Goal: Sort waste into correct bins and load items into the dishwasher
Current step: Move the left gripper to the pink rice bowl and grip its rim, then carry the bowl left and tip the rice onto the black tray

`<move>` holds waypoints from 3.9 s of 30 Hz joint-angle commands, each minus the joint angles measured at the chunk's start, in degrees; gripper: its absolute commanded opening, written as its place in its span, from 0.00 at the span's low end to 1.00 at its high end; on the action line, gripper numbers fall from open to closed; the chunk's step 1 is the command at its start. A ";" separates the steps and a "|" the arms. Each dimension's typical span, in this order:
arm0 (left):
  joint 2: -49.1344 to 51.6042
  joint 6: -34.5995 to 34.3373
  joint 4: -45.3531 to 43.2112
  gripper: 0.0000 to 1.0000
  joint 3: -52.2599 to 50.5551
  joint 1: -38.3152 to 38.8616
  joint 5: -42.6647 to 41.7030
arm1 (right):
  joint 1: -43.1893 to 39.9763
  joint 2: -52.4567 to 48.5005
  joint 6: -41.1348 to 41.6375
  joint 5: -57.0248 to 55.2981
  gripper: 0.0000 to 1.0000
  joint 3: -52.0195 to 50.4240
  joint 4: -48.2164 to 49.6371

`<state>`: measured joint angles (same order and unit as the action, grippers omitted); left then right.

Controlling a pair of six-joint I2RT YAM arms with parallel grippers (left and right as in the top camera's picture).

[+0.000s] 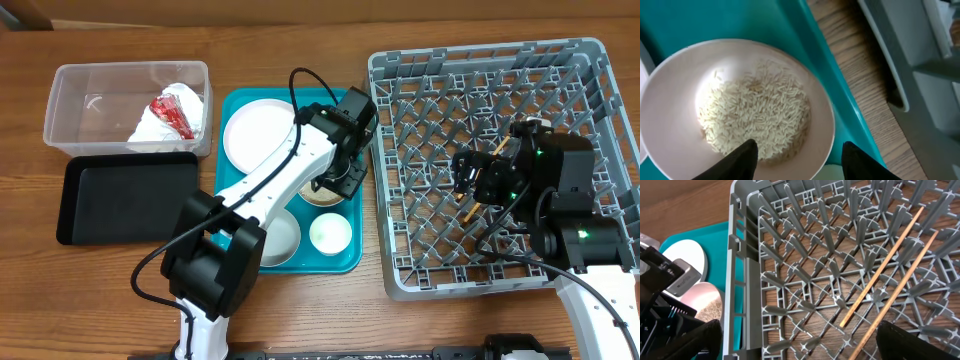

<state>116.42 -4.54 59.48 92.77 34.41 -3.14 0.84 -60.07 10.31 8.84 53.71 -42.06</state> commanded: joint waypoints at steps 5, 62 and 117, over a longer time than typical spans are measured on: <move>0.50 13.81 0.07 0.58 -0.66 0.39 2.25 | 0.22 0.15 0.22 0.48 1.00 1.49 0.37; -19.96 11.89 30.58 0.04 8.94 -44.11 -26.16 | 0.22 0.15 0.22 0.63 1.00 1.49 2.95; -10.47 -3.19 -8.57 0.04 -23.06 -84.91 -87.49 | 0.22 0.15 0.20 1.77 1.00 1.49 1.14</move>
<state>110.15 -6.59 50.96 67.57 -51.09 -88.99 0.84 -60.07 10.48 10.31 53.74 -41.19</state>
